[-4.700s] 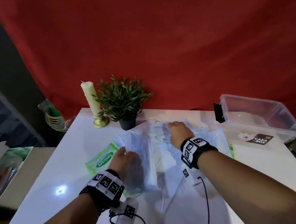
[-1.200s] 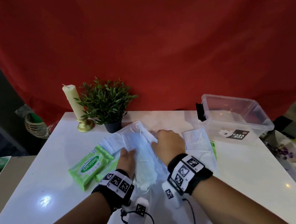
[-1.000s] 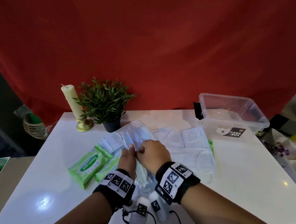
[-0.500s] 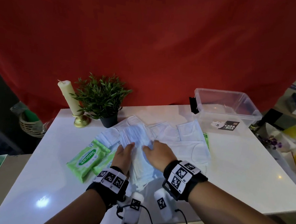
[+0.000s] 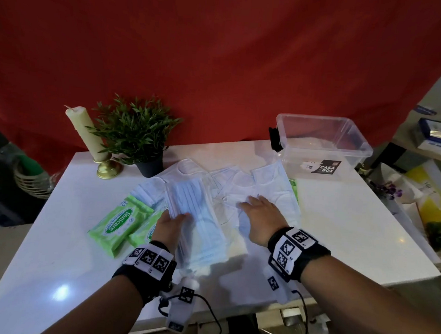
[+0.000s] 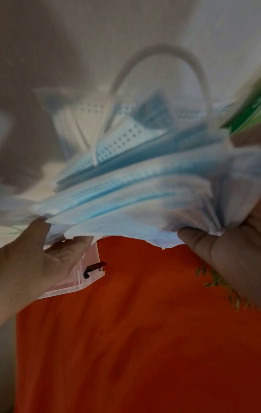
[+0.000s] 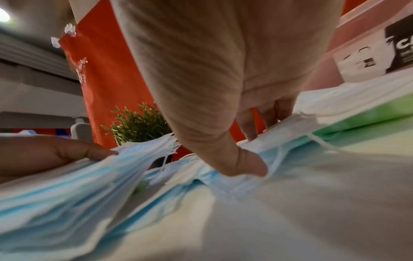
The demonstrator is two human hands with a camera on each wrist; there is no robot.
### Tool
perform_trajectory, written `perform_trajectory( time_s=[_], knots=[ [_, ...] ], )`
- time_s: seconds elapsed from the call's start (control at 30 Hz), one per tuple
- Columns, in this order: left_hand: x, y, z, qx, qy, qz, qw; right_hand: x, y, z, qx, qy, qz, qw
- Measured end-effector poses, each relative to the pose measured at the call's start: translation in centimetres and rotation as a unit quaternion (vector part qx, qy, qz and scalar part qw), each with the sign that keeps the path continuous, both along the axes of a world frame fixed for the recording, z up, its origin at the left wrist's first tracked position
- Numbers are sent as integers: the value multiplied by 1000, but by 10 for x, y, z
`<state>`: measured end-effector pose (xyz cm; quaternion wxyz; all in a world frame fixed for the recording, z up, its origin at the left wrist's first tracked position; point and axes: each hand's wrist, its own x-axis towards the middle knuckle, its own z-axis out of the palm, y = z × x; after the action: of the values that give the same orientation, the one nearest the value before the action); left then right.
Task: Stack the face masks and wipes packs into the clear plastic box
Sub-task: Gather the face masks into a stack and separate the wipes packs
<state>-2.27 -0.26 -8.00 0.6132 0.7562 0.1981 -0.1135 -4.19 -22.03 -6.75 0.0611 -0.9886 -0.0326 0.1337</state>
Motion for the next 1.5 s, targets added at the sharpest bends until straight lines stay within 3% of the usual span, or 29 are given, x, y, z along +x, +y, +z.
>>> perform_trajectory(
  time_s=[0.1,0.27,0.37,0.53,0.63,0.77,0.83,0.9,0.97,1.07,1.1,1.2,1.3,1.37,1.43,1.5],
  knots=[
    [-6,-1,-1,-3,-2,3,1000,-4,-10,-3,-5,-54,6,999],
    [-11,-4,1,-4,-2,4,1000,-9,-19,8,35,-83,-79,993],
    [-12,-6,6,-14,0,0,1000,-9,-25,23,63,-149,-129,978],
    [-15,-19,12,-37,2,-8,999,-8,-32,54,275,-227,-211,910],
    [-10,-29,14,-15,0,-37,999,-1,-24,62,387,-195,-214,875],
    [-8,-40,18,-54,18,-46,997,5,-4,58,530,-115,-230,808],
    [-9,-45,18,-58,15,-32,998,8,7,49,542,-79,-237,802],
    [-11,-46,20,-74,20,-12,997,12,17,37,529,-73,-229,814],
    [-8,-47,14,-144,59,9,988,13,27,26,510,-74,-222,828],
    [11,-41,-34,-187,71,-10,980,13,39,15,480,-92,-210,847],
    [12,-39,-39,-168,64,-13,984,13,41,12,470,-102,-206,852],
    [-5,-34,0,-70,16,-53,996,12,44,11,437,-126,-201,868],
    [-7,-31,-2,-14,-17,-58,998,14,33,12,397,-144,-209,882],
    [-7,-30,-5,2,-15,-51,999,15,12,12,303,-167,-237,908],
    [-6,-29,-6,2,-4,-51,999,13,-15,10,139,-181,-272,935],
    [-1,-29,-7,-9,2,-42,999,6,-39,6,27,-156,-315,936]
  ],
)
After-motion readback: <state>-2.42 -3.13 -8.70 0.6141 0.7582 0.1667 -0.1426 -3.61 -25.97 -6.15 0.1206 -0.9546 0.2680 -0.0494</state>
